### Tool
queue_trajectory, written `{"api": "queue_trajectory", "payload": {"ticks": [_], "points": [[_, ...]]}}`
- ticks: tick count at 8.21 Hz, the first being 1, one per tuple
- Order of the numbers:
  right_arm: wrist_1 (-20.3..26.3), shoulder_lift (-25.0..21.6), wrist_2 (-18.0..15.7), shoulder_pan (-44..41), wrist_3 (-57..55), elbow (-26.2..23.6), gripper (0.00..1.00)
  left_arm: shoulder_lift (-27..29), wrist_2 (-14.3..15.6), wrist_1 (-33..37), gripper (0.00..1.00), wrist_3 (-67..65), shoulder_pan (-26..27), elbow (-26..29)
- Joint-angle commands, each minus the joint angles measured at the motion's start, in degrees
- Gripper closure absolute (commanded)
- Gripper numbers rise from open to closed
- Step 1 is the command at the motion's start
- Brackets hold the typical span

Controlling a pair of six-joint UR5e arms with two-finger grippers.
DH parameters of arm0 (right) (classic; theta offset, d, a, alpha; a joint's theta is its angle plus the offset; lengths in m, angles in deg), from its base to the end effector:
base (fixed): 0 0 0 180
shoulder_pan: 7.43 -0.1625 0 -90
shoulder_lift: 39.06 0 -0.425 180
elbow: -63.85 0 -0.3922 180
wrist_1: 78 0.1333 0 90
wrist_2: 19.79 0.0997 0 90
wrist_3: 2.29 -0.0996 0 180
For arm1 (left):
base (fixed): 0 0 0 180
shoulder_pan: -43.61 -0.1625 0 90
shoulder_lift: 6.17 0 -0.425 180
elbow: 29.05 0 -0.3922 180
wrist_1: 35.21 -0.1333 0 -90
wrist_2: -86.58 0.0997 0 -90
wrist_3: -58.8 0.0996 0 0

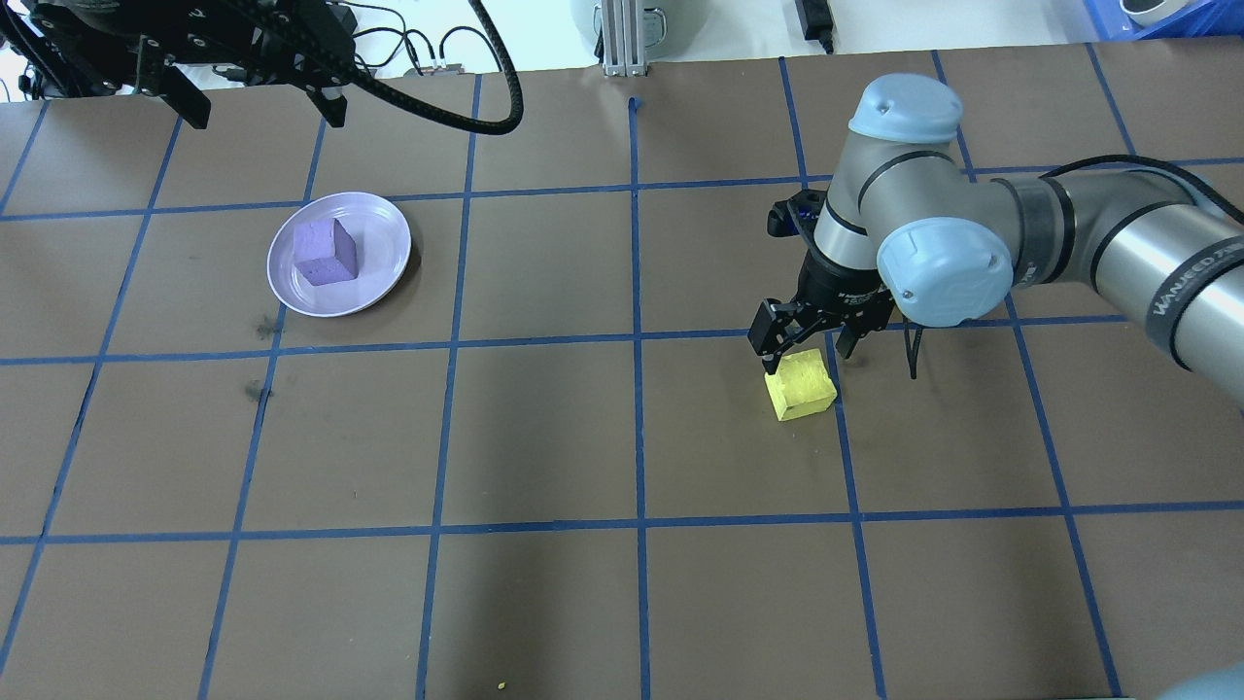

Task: Sort blocks by color into plates

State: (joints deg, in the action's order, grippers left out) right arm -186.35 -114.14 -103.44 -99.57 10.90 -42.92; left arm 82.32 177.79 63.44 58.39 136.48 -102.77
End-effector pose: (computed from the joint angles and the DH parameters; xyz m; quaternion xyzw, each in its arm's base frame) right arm 0.1635 -0.5116 0.2478 -0.1259 0.9837 0.1101 0.0659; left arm -0.1549 -0.4693 0.6247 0.0206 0.9966 -0.0799 0.0082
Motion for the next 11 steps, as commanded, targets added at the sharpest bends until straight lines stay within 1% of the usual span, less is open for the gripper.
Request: {"api": "queue_trajectory", "payload": {"ticks": [1,5,6,7,9,10,11], "points": [[-7.3,1.6,-0.8,-0.3,-0.1,-4.1,0.0,-0.6,1.0,0.0,0.0,-0.3,-0.1,-0.2],[-7.5,3.2,-1.4,-0.3,-0.5,-4.2,0.0,-0.9,1.0,0.0,0.0,-0.3,-0.1,-0.4],[-7.5,3.6,-1.2,-0.3,-0.6,-4.1,0.16,-1.1,0.9,0.0,0.0,-0.4,-0.1,-1.0],[-7.4,4.3,-1.2,-0.3,-0.5,-4.1,0.62,-1.2,1.0,0.0,0.0,-0.4,-0.1,-1.3],[-7.2,3.8,-1.4,-0.3,-0.5,-3.7,0.95,-1.3,1.0,0.0,0.0,-0.4,-0.1,-1.3],[-5.6,1.8,-1.6,-0.1,-0.8,-3.3,1.0,-1.4,1.0,0.0,0.0,-0.4,-0.1,-1.3],[-2.1,-1.5,-4.7,0.0,-1.0,-2.0,1.0,-1.4,0.9,0.0,0.0,-0.4,-0.1,-1.3]]}}
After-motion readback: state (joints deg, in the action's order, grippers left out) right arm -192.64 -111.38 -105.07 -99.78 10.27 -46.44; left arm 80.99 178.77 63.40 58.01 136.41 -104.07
